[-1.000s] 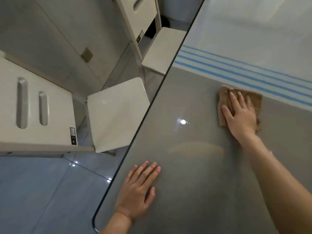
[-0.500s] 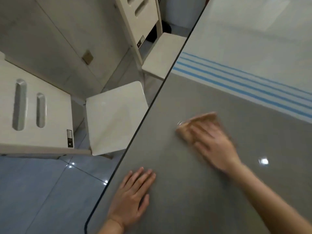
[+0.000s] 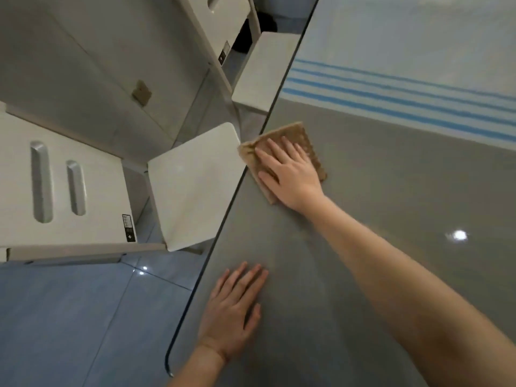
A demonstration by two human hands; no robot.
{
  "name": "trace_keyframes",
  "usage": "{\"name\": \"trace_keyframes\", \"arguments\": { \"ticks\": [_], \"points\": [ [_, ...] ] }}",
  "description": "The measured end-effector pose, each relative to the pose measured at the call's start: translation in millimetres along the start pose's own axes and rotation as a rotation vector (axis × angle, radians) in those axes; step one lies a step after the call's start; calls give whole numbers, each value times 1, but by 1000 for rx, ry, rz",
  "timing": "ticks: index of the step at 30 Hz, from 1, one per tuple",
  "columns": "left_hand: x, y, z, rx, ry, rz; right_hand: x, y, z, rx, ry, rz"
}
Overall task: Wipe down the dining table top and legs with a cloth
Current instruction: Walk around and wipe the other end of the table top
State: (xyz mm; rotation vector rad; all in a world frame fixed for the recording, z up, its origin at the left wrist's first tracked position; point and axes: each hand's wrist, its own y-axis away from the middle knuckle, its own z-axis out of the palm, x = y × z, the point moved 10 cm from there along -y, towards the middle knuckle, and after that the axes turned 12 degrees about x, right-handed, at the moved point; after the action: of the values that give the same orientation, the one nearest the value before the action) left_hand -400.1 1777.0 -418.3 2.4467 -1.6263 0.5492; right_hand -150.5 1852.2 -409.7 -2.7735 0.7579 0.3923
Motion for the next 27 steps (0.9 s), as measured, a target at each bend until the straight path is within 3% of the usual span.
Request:
{"name": "trace_keyframes", "arguments": {
  "ticks": [4,8,10,13,16,21,27],
  "points": [
    [2,0,-3,-12,-31,-17,-16,134,-14,-92,-27,-129],
    [2,-4,-4,16,-31,-28,43,246,-51,-212,9,-107],
    [1,-3,-4,24,-43,-26,107,266,-76,-215,24,19],
    [0,-3,-7,29,-55,-13,204,249,-116,-70,52,365],
    [0,-2,-6,25,-46,-7,229,215,-122,23,132,632],
    [0,-3,-8,49,8,-15,106,194,-68,105,97,528],
    [-3,-1,-15,72,125,-31,-114,305,-24,106,-73,395]
  ]
}}
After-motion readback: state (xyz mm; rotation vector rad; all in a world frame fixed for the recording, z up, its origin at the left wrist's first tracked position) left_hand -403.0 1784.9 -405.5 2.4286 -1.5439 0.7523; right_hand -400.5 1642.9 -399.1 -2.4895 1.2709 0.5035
